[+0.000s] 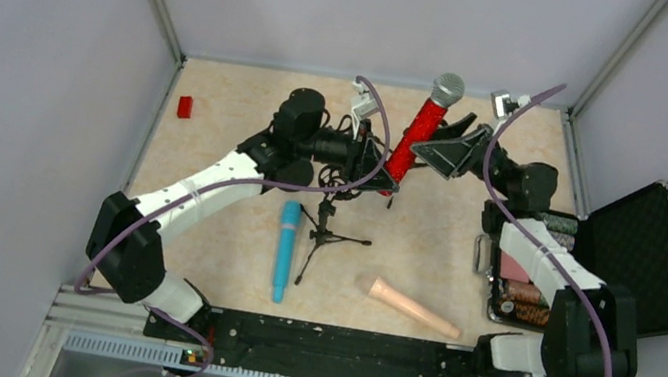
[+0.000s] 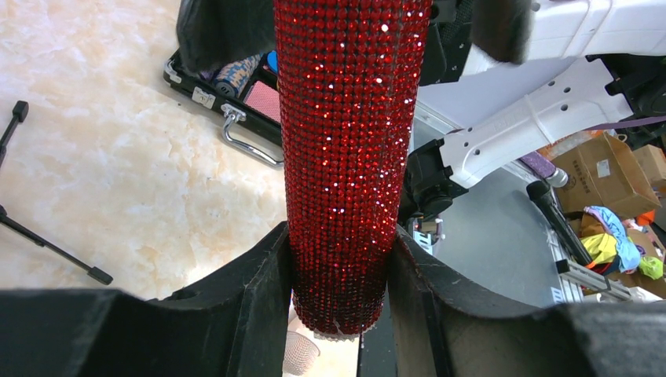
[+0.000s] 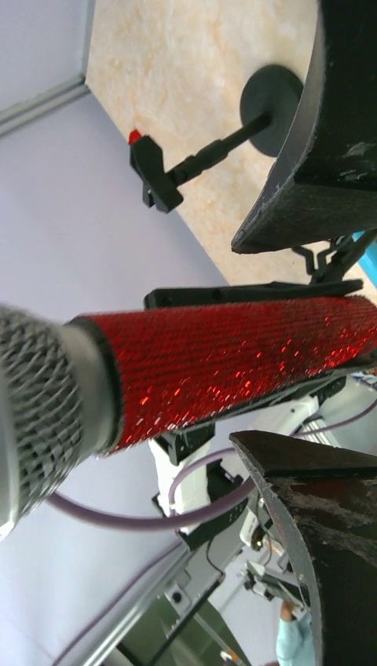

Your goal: Attach the microphones to the stand

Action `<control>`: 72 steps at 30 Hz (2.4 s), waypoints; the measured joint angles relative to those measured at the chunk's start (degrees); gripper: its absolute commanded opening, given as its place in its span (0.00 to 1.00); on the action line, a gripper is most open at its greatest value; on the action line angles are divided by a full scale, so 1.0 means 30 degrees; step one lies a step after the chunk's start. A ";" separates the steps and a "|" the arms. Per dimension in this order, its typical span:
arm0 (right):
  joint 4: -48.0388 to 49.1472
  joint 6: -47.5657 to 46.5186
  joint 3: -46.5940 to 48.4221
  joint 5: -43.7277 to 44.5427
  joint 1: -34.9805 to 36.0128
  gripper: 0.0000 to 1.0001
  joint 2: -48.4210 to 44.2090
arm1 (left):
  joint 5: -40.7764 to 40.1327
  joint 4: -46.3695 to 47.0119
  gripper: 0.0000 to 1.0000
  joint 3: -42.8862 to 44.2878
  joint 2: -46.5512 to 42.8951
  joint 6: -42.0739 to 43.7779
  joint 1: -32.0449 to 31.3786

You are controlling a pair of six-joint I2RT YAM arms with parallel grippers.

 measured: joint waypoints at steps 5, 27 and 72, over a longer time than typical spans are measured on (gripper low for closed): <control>0.1100 0.1056 0.0954 -0.0408 0.0000 0.78 0.0423 | 0.0007 0.0007 0.00 -0.0080 0.0000 -0.0029 0.0000; -0.0692 0.0058 0.1829 -0.1202 0.0000 0.00 0.0933 | -0.0007 -0.0182 0.02 -0.0255 0.0015 -0.0350 -0.0175; -1.5059 -1.0542 0.1005 0.4204 0.0000 0.00 -0.4000 | -1.1803 -1.2684 0.84 0.3060 -0.2907 0.0379 0.2703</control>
